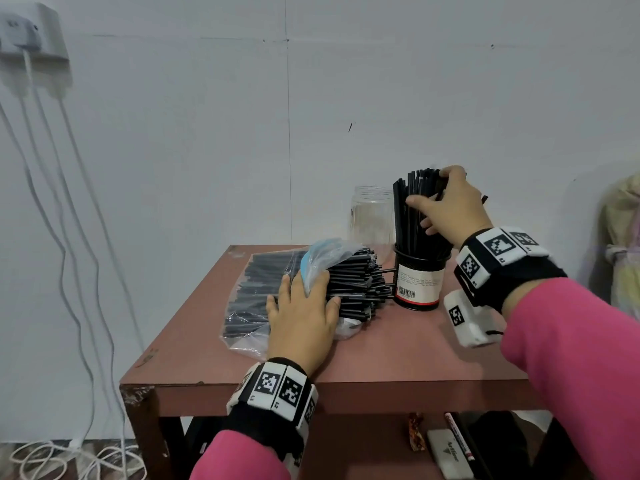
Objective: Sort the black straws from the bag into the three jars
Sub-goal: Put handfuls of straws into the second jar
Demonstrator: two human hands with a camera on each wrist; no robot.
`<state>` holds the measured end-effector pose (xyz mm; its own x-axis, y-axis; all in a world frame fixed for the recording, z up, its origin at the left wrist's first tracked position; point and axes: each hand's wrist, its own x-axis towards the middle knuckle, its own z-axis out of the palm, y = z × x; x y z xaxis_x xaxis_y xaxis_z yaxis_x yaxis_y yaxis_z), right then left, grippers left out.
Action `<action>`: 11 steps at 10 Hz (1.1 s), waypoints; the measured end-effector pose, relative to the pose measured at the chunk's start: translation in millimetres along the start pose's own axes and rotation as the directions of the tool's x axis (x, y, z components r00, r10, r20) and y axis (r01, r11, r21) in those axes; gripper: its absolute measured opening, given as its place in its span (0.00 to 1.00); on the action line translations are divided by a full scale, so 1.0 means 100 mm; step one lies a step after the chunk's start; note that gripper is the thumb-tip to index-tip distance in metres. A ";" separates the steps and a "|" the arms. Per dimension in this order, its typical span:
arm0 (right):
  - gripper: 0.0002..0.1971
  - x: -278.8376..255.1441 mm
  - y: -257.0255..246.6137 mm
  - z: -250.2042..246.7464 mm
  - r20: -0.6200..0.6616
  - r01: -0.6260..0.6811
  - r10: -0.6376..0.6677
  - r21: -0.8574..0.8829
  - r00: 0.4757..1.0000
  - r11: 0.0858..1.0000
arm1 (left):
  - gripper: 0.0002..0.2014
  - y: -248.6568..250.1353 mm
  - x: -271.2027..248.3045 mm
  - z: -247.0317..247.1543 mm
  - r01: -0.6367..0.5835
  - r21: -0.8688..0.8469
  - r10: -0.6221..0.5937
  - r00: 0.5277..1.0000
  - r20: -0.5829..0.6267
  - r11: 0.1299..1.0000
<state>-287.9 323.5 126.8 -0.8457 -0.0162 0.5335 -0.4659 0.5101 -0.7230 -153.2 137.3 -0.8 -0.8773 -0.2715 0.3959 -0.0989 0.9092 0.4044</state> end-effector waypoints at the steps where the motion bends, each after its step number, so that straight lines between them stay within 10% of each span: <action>1: 0.20 0.01 -0.01 -0.03 -0.016 -0.020 0.020 0.013 1.000 1.000 | 0.24 0.00 0.00 0.00 -0.001 -0.002 0.001 1.000 -0.002 1.000; 3: 0.27 -0.04 -0.07 -0.16 -0.137 0.085 -0.061 0.178 0.989 0.980 | 0.24 0.01 0.00 -0.01 0.001 -0.009 -0.001 1.000 -0.002 1.000; 5: 0.10 -0.41 -0.16 -0.17 -0.249 0.227 -0.175 0.201 0.953 0.953 | 0.25 0.00 0.00 0.00 0.002 -0.007 -0.002 1.000 -0.009 1.000; 7: 0.05 -1.14 0.15 0.29 0.210 -0.040 0.009 0.146 0.978 0.988 | 0.25 0.01 0.00 0.01 0.006 -0.020 -0.007 1.000 -0.027 1.000; 11: 0.17 -1.40 0.33 0.77 0.314 0.242 -0.225 -0.016 0.922 0.970 | 0.20 -0.01 0.02 0.05 -0.054 -0.082 0.053 0.998 -0.020 0.995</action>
<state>-204.7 276.2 -5.1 -0.7568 -0.4002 0.5168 -0.6527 0.5043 -0.5653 -156.7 137.2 -4.5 -0.8716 -0.2295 0.4331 -0.0122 0.8936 0.4488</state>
